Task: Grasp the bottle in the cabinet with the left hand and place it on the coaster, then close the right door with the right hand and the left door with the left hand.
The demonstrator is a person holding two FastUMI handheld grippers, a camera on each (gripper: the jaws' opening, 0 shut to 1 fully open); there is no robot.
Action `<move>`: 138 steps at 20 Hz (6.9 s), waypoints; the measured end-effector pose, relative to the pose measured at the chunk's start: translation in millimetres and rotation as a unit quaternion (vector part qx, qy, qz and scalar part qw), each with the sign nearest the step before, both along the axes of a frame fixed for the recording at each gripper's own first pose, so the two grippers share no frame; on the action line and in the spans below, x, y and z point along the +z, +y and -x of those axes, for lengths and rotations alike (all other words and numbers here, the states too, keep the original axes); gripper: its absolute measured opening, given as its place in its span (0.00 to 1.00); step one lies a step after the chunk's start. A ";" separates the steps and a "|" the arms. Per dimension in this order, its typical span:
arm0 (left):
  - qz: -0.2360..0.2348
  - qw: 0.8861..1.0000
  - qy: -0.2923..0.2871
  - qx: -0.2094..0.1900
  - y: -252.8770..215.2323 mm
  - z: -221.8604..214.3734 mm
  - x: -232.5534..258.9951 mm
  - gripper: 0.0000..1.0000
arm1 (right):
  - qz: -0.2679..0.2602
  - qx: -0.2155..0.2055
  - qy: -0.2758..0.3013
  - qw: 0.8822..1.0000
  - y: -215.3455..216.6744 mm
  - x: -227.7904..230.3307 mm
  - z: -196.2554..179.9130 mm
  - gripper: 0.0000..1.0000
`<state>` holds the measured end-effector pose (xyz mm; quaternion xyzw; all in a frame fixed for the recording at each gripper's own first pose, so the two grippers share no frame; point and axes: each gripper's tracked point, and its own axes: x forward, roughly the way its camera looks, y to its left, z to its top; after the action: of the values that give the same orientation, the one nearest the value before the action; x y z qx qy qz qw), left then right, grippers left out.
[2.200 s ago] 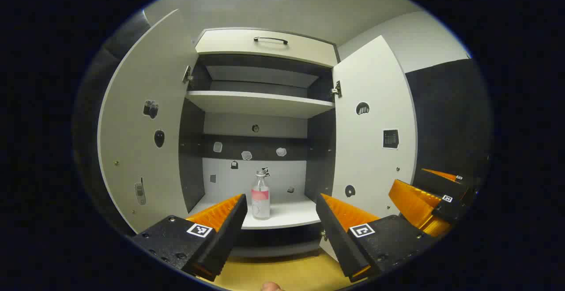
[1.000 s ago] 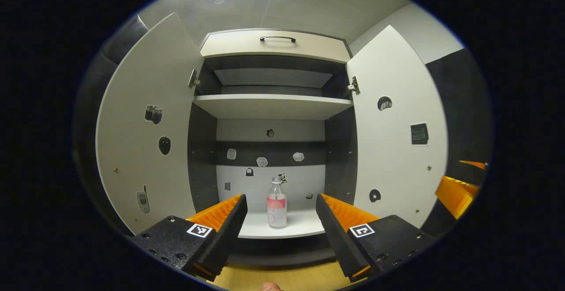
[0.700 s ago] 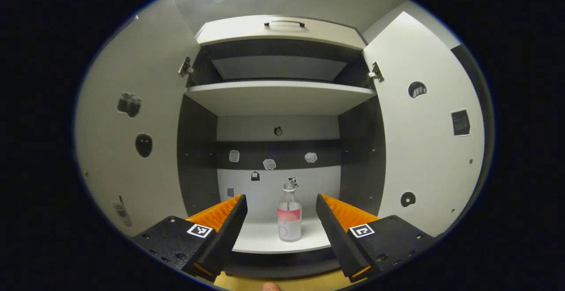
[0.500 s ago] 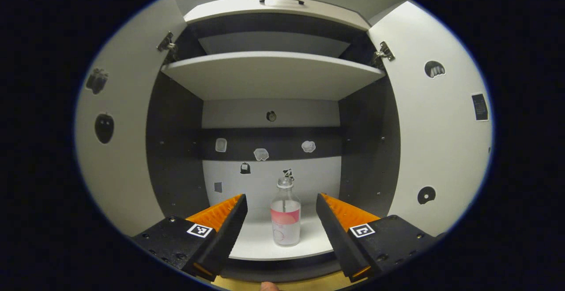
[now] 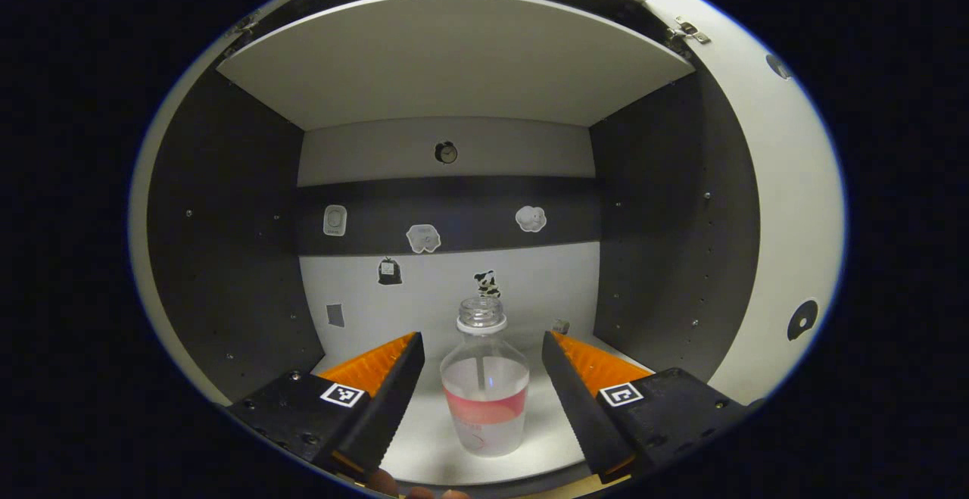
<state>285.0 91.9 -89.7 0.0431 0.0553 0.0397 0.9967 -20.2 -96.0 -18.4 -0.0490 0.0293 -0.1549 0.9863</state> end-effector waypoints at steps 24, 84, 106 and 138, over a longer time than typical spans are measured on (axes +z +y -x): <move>0.134 0.986 0.023 -0.096 -29.3 149.8 -39.7 0.75 | -0.028 0.039 0.010 0.999 -11.5 -10.5 18.8 0.96; 0.150 0.948 0.281 0.000 -69.0 400.2 -328.4 0.80 | -0.047 0.046 0.082 0.994 -22.9 -68.1 36.9 0.96; 0.064 0.950 0.305 -0.022 -73.3 407.5 -313.7 0.99 | -0.067 0.050 0.090 0.992 -23.3 -83.1 28.8 0.94; 0.071 0.987 -0.057 0.133 44.8 353.7 62.0 0.93 | -0.040 0.045 0.073 0.996 -49.1 -71.7 -5.9 0.96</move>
<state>-68.7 136.7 -27.7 -0.0381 0.0066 0.1701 0.9847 -14.3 -145.1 -90.1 -0.0221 0.1050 -0.1047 0.9887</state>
